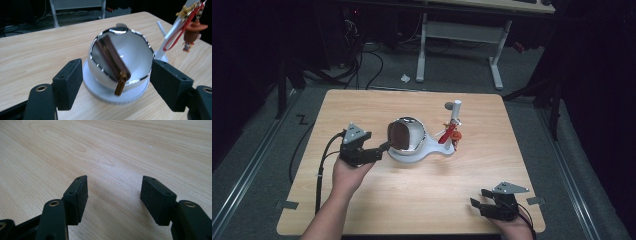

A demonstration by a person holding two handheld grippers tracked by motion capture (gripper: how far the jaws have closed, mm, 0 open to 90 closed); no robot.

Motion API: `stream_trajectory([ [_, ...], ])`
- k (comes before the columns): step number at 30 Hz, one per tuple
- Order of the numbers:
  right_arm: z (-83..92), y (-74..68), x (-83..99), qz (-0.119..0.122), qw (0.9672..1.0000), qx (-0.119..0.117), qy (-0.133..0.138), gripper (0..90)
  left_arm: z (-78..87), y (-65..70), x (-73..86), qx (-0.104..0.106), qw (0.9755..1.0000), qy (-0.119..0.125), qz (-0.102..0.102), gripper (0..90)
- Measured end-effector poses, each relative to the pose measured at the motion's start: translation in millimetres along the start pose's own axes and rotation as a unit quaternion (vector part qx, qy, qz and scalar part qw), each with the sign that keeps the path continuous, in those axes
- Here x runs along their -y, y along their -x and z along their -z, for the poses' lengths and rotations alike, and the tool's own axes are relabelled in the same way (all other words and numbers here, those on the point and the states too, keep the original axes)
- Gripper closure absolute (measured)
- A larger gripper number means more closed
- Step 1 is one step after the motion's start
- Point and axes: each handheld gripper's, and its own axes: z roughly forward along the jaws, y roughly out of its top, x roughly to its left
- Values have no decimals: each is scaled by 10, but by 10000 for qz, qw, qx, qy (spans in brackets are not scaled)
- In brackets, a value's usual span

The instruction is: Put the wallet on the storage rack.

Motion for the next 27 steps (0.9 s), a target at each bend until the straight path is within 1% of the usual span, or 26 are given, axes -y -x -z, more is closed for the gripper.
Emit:
stream_trajectory([
  [5,-13,-8,0,19,10000,9,-11,381,84,-83,224,2,9999,-76,132,268],
  [11,-24,-19,-4,3,10000,20,-10,370,112,-149,562,3,9992,-339,232,269],
  [13,-25,-22,-6,14,10000,29,8,368,123,-150,693,18,9988,-455,196,269],
  [16,-27,-31,-6,29,10000,52,9,369,151,-145,847,41,9980,-613,178,269],
  [19,-39,-34,-3,55,10000,67,-1,368,214,-152,988,-7,9970,-765,106,269],
  [22,-46,-41,-4,101,9999,113,11,368,325,-123,1139,-59,9968,-799,16,269],
  [24,-45,-40,-1,101,9999,129,43,366,429,-77,1298,-104,9972,-745,-42,274],
  [25,-42,-38,1,88,9998,130,80,366,455,-68,1347,-61,9967,-815,-35,290],
  [26,-39,-35,1,103,9998,149,95,366,475,-64,1378,84,9951,-981,1,290],
  [27,-34,-36,1,110,9997,175,122,366,500,-58,1382,116,9955,-937,-1,276],
])
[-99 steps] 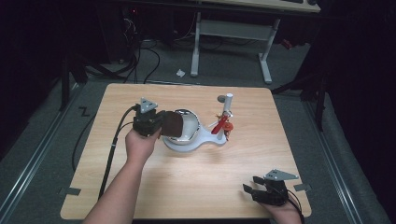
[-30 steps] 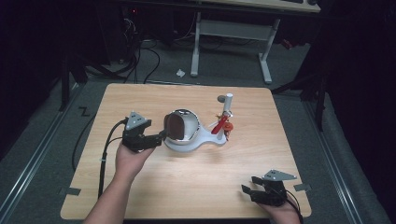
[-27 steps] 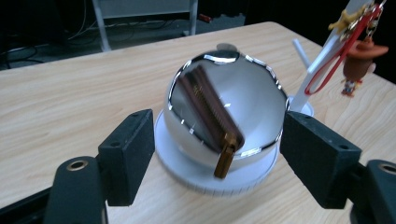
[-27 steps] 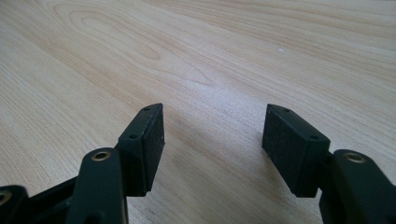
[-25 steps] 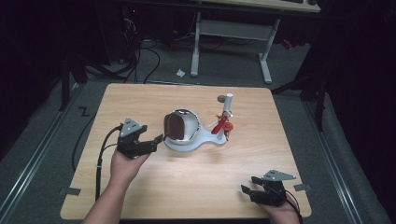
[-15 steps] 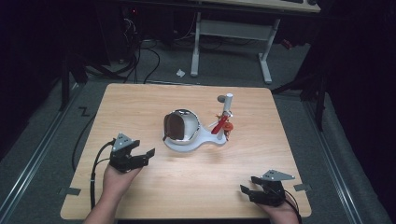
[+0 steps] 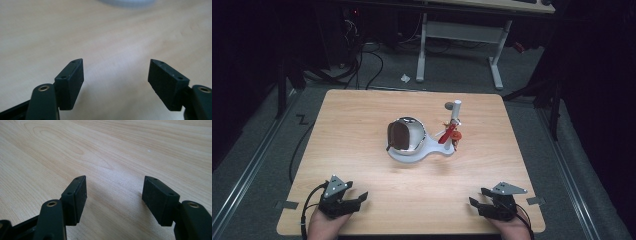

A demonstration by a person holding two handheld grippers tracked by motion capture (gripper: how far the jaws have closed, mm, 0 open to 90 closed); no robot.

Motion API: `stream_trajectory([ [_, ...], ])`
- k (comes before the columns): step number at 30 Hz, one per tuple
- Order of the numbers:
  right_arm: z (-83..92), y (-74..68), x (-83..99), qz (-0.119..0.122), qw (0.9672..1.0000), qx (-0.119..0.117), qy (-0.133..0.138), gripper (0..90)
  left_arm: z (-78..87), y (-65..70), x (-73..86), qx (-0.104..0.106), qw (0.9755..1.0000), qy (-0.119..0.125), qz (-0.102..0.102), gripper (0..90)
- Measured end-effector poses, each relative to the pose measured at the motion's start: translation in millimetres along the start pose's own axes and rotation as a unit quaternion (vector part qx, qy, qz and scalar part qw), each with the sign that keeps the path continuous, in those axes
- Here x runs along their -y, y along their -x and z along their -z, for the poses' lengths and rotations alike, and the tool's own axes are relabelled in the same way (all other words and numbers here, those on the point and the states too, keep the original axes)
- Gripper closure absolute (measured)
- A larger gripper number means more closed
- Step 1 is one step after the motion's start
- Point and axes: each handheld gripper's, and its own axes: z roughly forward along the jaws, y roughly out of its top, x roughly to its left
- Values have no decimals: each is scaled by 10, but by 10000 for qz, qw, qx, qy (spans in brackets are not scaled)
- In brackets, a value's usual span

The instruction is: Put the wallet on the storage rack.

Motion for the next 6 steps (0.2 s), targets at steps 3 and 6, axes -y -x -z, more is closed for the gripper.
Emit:
stream_trajectory([
  [3,4,2,-15,6,9999,76,69,367,32,-28,-2,24,9999,84,67,283],
  [6,5,4,-30,-11,9999,143,94,367,28,-47,-3,48,9999,95,115,282],
])
